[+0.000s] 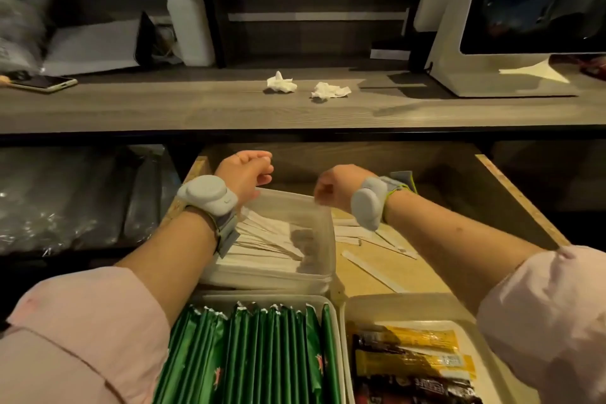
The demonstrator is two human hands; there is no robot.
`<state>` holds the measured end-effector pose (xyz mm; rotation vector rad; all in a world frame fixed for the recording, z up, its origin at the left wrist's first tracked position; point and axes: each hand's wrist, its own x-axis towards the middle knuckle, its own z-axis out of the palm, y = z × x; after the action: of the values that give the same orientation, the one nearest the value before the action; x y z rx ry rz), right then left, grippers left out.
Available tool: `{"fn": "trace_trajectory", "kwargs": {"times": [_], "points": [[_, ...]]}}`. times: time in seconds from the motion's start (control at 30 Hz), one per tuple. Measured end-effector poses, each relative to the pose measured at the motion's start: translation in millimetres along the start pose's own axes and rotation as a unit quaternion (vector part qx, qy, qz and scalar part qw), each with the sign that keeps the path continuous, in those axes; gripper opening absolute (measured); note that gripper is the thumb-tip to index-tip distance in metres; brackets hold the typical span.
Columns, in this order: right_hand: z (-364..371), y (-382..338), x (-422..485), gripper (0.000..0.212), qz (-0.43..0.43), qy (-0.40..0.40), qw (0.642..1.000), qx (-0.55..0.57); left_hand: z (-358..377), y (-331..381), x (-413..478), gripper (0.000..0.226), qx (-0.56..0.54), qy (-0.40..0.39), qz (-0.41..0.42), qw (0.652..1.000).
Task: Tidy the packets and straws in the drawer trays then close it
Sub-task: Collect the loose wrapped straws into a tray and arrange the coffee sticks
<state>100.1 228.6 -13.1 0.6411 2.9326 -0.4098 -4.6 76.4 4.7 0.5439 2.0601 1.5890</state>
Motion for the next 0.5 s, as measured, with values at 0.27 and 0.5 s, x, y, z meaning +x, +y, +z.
{"fn": "trace_trajectory", "kwargs": {"times": [0.27,0.5], "points": [[61.1,85.2,-21.9,0.012,0.127,-0.188,0.969,-0.098,73.5,3.2,-7.9,0.017,-0.005,-0.113,-0.019,0.993],[87.6,85.0,-26.7,0.030,0.074,-0.187,0.974,-0.107,82.2,-5.0,1.1,0.017,-0.066,-0.055,-0.067,0.994]]}}
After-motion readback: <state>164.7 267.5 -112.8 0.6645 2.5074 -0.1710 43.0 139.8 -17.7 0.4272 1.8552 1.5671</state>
